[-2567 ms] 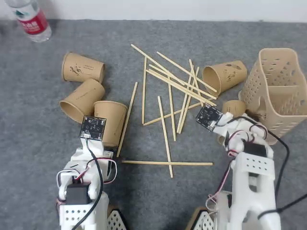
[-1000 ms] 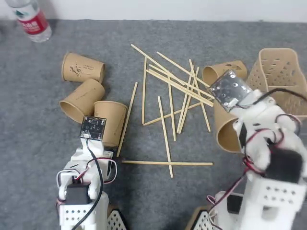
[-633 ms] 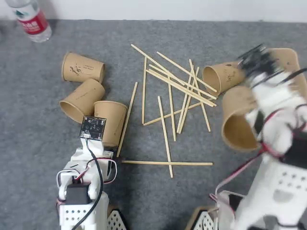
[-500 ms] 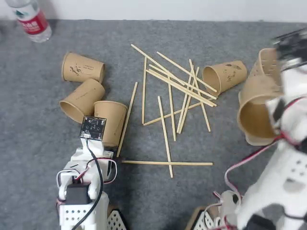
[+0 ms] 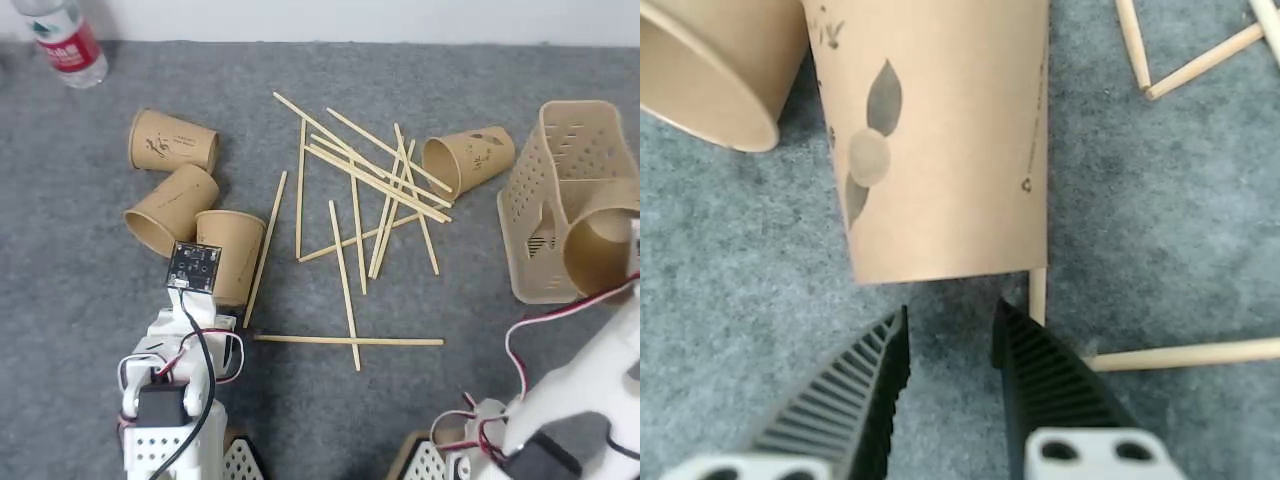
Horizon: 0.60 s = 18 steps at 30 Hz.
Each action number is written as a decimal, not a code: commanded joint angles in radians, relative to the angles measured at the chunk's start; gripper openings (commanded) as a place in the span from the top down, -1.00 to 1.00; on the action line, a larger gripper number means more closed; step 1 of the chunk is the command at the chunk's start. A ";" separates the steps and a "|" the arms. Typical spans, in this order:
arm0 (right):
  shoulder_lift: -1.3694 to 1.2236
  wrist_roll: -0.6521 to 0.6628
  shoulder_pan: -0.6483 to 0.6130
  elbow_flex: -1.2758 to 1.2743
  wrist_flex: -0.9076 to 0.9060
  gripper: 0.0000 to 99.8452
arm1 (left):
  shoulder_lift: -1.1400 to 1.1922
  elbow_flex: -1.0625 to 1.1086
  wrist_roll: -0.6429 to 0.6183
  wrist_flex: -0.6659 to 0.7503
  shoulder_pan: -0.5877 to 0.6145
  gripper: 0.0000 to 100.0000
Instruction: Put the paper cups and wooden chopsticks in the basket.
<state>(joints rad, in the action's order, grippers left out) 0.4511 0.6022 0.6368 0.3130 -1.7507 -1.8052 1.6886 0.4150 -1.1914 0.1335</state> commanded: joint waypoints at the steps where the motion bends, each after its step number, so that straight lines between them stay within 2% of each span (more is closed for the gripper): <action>1: -0.038 0.028 0.019 0.048 0.016 0.98 | -0.012 -0.005 0.009 0.006 0.003 0.74; 18: -0.170 0.009 0.035 0.048 -0.016 0.98 | -0.012 -0.005 0.009 0.005 0.003 0.74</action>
<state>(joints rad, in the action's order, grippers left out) 0.3099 0.6176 0.6429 0.3191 -1.7492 -1.8052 1.6886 0.4150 -1.1914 0.1320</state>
